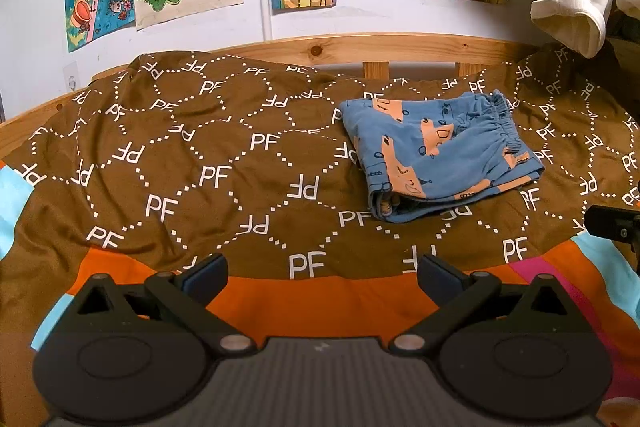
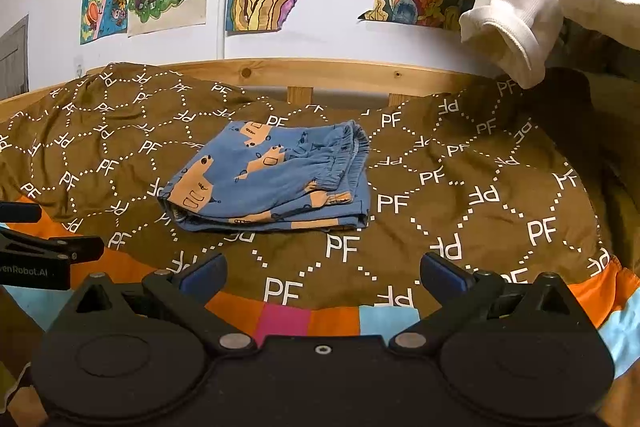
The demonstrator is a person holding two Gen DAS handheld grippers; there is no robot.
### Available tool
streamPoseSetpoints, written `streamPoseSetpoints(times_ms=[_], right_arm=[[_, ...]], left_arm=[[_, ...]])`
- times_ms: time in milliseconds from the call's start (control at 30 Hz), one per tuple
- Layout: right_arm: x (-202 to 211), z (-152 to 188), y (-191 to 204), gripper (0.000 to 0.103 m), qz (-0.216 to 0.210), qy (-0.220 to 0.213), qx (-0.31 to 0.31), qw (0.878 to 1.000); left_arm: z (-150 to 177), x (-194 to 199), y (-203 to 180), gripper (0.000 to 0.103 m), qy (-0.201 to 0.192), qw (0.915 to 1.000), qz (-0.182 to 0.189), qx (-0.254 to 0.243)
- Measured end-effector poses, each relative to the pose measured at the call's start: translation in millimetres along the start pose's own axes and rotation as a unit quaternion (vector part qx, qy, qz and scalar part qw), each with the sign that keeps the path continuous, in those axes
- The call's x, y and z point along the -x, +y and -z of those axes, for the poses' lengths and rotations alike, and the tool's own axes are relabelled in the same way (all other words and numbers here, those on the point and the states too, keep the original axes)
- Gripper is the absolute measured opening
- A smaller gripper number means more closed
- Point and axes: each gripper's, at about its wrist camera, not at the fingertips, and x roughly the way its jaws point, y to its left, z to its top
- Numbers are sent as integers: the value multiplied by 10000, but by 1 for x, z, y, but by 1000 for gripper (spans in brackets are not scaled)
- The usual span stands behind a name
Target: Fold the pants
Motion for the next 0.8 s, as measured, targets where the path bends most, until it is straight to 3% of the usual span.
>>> streamPoseSetpoints(times_ms=[800], right_arm=[[-1,0,-1,102,-11,16,-32,10000]], left_arm=[[2,-1,2,103,21,10000,-5,-23]])
